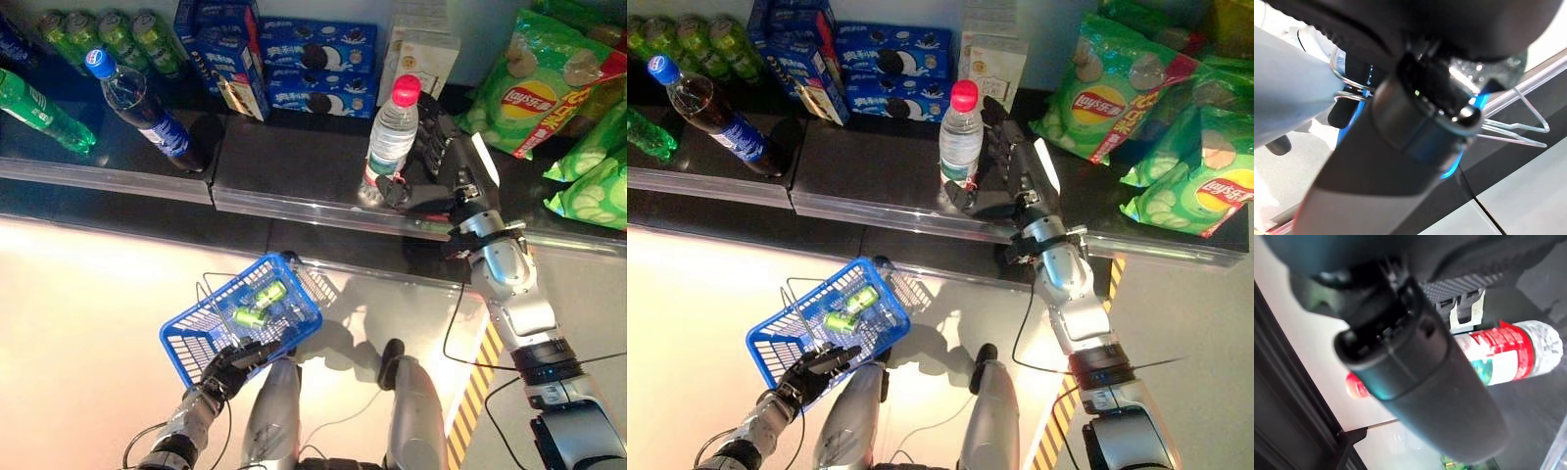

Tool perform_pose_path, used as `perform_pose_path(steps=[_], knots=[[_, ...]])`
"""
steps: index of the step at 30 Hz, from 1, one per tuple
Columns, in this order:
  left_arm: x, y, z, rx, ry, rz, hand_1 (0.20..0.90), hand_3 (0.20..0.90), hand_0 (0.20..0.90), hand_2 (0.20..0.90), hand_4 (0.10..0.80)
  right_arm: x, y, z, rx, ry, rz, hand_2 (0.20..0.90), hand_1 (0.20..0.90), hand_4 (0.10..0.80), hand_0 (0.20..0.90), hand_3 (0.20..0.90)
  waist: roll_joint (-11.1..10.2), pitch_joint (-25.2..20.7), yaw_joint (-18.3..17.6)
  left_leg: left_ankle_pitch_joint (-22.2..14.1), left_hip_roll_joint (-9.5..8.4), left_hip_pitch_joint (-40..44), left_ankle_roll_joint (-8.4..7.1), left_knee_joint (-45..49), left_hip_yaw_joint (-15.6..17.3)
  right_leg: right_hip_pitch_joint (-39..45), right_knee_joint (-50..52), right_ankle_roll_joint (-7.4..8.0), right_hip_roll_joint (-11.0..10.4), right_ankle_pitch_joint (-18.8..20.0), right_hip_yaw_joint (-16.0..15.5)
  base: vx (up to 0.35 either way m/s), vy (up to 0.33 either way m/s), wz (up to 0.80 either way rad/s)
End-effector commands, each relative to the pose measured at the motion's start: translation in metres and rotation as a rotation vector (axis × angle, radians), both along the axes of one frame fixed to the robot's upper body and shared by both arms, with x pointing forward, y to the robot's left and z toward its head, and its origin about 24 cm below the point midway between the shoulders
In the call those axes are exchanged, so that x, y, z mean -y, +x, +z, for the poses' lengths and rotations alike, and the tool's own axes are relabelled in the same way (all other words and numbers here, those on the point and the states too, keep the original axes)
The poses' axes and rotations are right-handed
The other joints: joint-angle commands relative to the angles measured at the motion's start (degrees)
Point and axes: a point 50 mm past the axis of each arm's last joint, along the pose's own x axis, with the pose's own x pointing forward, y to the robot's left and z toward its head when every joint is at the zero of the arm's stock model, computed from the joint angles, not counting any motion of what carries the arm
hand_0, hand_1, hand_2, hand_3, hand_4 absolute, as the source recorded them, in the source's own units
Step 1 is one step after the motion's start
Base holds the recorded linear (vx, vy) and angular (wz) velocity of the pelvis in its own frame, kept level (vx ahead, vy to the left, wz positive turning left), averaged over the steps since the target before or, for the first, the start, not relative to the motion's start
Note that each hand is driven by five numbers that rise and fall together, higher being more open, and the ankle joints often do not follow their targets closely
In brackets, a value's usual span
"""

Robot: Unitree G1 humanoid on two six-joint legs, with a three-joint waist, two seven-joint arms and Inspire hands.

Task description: Pick up the drink and place into the basket.

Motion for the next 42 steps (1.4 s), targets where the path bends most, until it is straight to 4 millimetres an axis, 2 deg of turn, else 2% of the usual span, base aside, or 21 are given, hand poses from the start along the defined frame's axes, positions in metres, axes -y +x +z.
perform_pose_path(steps=[1,22,23,24,25,42], knots=[[-0.003,-0.014,-0.001,0.035,0.013,-0.088,0.300,0.200,0.300,0.300,0.100,-0.018,-0.004,0.063,0.259,0.034,0.086,0.900,0.900,0.800,0.900,0.900,-0.2,-3.5,0.7,1.7,1.49,-0.9,3.60,1.9,0.5,4.9,-10.2,1.39,-2.6,7.8,0.9,0.000,0.000,0.00],[0.002,-0.009,0.001,0.038,0.014,-0.126,0.300,0.200,0.300,0.300,0.100,-0.039,0.005,0.077,0.232,0.017,0.166,0.900,0.900,0.800,0.900,0.900,0.4,-2.9,1.9,1.8,0.79,-0.5,4.04,1.4,0.3,5.5,-10.8,1.15,-3.0,7.9,0.1,0.000,0.000,0.00],[0.002,-0.009,0.001,0.038,0.015,-0.129,0.300,0.200,0.300,0.300,0.100,-0.040,0.005,0.078,0.239,0.021,0.173,0.519,0.519,0.355,0.519,0.455,0.4,-2.9,1.9,1.8,0.76,-0.5,4.07,1.4,0.3,5.5,-10.8,1.17,-3.0,7.9,0.1,0.000,0.000,0.00],[0.002,-0.009,0.001,0.038,0.015,-0.129,0.300,0.200,0.300,0.300,0.100,-0.040,0.005,0.078,0.239,0.021,0.173,0.519,0.519,0.355,0.519,0.455,0.4,-2.9,1.9,1.8,0.76,-0.5,4.07,1.4,0.3,5.5,-10.8,1.17,-3.0,7.9,0.1,0.000,0.000,0.00],[0.003,-0.007,0.001,0.038,0.015,-0.133,0.300,0.200,0.300,0.300,0.100,-0.044,0.005,0.078,0.235,0.028,0.186,0.300,0.300,0.100,0.300,0.200,0.5,-2.9,1.9,1.7,0.62,-0.5,4.13,1.4,0.3,5.4,-10.7,1.19,-3.1,8.0,0.1,0.000,0.000,0.00],[0.006,-0.004,0.003,0.051,0.011,-0.143,0.300,0.200,0.300,0.300,0.100,-0.044,0.008,0.077,0.231,0.046,0.174,0.300,0.300,0.100,0.300,0.200,0.9,-2.4,1.9,1.7,0.24,-0.5,4.43,1.1,0.6,5.4,-11.4,1.39,-3.6,8.5,-0.1,-0.001,0.000,0.00]])
